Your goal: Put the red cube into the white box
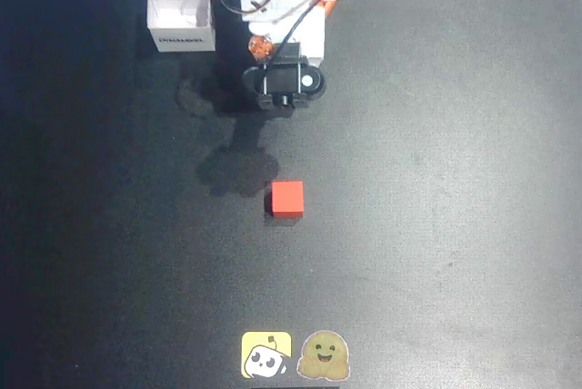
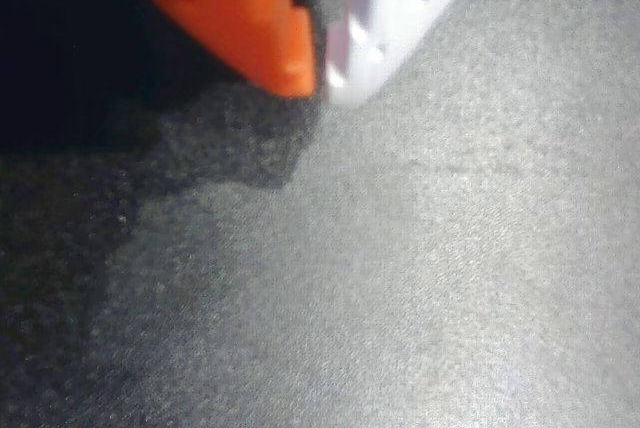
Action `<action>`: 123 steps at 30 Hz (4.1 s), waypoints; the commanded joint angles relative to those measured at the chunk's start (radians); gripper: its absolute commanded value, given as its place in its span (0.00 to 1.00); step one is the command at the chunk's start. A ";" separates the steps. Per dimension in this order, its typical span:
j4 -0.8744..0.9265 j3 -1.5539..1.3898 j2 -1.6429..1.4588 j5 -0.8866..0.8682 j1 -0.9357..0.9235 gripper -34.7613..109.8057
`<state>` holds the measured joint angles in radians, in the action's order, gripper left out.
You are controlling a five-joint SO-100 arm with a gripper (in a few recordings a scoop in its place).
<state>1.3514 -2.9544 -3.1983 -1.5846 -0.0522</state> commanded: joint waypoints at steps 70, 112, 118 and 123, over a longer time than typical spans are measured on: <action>-0.460 0.811 1.394 -0.020 0.054 0.45; -0.660 0.815 1.523 -0.219 0.124 0.40; -0.669 0.802 1.523 -0.215 0.103 0.24; -0.695 0.778 1.517 -0.212 0.089 0.24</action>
<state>0.6719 -2.1752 -1.6720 -1.7963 0.0476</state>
